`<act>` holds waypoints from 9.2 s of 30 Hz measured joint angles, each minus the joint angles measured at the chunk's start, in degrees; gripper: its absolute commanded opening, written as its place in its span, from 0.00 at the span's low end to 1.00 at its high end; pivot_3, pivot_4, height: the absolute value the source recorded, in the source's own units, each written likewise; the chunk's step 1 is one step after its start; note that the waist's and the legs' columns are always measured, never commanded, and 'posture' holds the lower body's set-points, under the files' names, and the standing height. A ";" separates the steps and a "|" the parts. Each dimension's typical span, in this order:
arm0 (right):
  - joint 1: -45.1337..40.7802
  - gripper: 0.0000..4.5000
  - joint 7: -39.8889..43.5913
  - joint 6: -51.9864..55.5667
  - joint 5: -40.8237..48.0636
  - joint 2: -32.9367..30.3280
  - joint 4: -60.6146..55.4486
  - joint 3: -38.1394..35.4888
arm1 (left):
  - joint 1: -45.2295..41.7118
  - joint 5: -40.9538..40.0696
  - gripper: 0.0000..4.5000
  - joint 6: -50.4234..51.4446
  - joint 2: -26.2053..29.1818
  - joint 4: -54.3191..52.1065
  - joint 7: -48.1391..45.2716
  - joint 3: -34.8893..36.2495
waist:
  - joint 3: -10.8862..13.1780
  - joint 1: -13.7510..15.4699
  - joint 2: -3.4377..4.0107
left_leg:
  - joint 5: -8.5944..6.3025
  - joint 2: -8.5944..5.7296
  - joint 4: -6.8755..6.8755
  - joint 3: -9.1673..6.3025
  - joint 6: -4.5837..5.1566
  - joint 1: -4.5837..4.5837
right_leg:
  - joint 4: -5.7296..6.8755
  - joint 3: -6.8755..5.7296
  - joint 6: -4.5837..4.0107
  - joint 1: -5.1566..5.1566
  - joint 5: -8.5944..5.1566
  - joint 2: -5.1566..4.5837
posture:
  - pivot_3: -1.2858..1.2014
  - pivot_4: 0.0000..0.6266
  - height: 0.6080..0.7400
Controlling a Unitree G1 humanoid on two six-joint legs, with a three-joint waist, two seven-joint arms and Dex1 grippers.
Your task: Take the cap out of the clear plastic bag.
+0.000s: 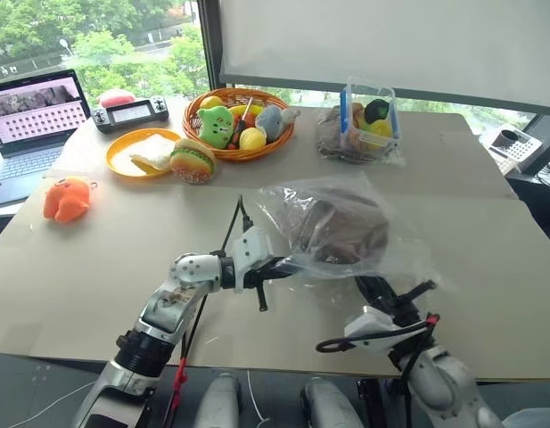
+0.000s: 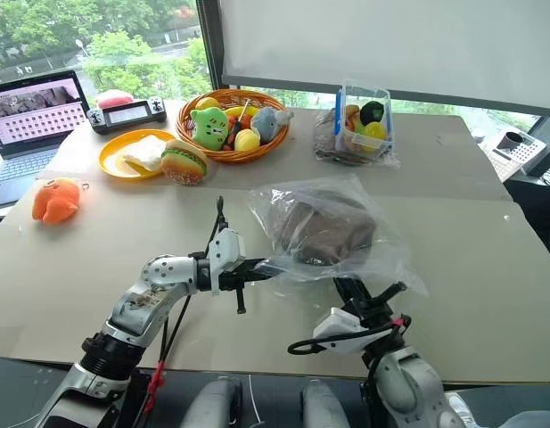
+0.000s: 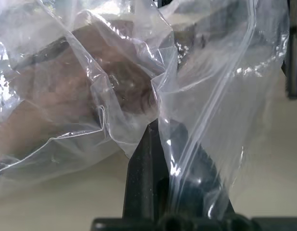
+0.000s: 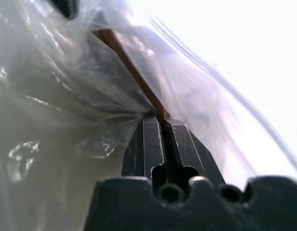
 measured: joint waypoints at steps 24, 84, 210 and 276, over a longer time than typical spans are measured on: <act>-6.53 0.01 13.91 4.51 -1.72 -7.06 5.32 1.70 | -3.67 -4.71 0.00 0.83 -8.59 -4.22 5.44 2.82 | -0.04 0.23 0.05 | 0.00 -0.05 0.06 -0.04 0.00 -0.03 | -0.01 0.00 0.04 0.00 -0.02 0.01 | 0.52 0.24 1.00; 1.13 0.01 0.78 29.93 91.91 -23.00 -14.33 -34.69 | -2.10 -1.42 0.00 -0.28 -6.27 -1.29 6.48 0.46 | -0.11 0.08 0.12 | 0.00 -0.03 0.07 -0.07 0.01 -0.03 | -0.05 0.02 0.38 0.08 -0.19 0.02 | 0.52 0.24 1.00; 7.14 0.00 8.87 21.30 14.67 2.59 -14.76 -10.98 | -1.86 -0.82 0.00 -1.20 -6.49 0.03 4.76 -0.78 | -0.43 0.12 -0.04 | 0.00 -0.01 -0.01 -0.05 0.00 0.00 | -0.03 -0.02 0.34 0.02 -0.27 0.00 | 0.52 0.24 1.00; -19.84 0.00 -20.42 1.05 23.22 -21.01 3.96 -12.99 | -15.02 41.56 0.00 -71.51 3.71 28.81 26.41 -0.37 | -0.47 -0.25 0.82 | 0.05 -0.08 -0.32 0.15 0.09 0.19 | -0.08 0.25 0.38 -0.04 -0.28 0.00 | 0.52 0.24 1.00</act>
